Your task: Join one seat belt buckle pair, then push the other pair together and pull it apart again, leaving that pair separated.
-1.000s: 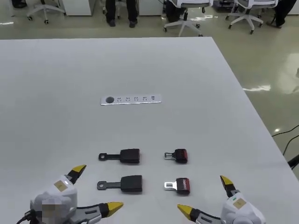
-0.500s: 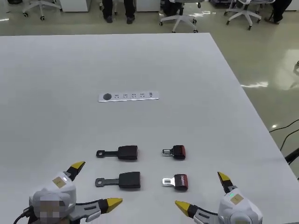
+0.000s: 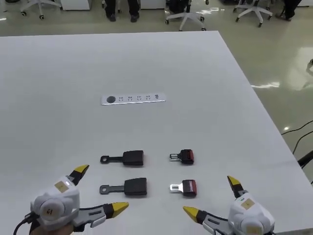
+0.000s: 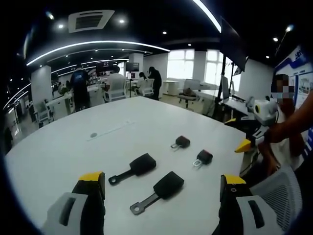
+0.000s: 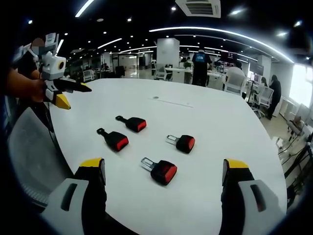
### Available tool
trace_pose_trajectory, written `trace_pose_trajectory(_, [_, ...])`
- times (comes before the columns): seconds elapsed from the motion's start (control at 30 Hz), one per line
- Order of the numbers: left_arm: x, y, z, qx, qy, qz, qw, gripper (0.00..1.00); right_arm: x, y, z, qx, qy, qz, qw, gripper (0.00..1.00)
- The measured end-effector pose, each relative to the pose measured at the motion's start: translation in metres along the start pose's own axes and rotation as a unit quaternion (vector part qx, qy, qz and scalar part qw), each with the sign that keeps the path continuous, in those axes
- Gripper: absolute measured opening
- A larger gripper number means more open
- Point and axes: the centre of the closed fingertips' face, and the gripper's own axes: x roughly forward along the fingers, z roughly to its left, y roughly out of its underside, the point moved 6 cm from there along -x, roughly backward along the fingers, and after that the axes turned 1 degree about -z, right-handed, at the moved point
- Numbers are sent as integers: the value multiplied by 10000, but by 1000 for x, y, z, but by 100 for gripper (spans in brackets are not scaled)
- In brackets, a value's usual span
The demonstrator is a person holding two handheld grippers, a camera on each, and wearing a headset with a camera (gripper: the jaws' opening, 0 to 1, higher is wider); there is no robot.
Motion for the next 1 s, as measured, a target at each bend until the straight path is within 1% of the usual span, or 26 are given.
trace_pose_trajectory(0.2, [2, -1, -2, 18, 22, 9, 10000, 100, -1, 0, 0, 10, 5, 4, 10000, 99])
trace_pose_trajectory(0.33, [3, 2, 4, 44, 37, 27, 10000, 100, 0, 0, -1, 17, -17, 15, 10000, 99])
trace_pose_trajectory(0.5, [5, 4, 6, 37, 34, 32, 10000, 100, 2, 3, -2, 29, -22, 16, 10000, 99])
trace_pose_trajectory(0.67, [5, 1, -2, 41, 55, 47, 10000, 100, 4, 3, -2, 29, -50, 32, 10000, 99])
trace_pose_trajectory(0.8, [6, 3, -2, 43, 78, 83, 9999, 100, 5, 4, -3, 32, -67, 41, 10000, 99])
trace_pose_trajectory(0.87, [6, 2, -4, 53, 82, 100, 9999, 100, 5, 5, -3, 19, -76, 48, 10000, 99])
trace_pose_trajectory(0.93, [7, 4, -2, 42, 91, 105, 9999, 100, 6, 6, -3, 17, -103, 59, 9999, 99])
trace_pose_trajectory(1.0, [7, 4, -3, 47, 102, 118, 9999, 100, 7, 7, -3, 18, -119, 81, 9999, 99])
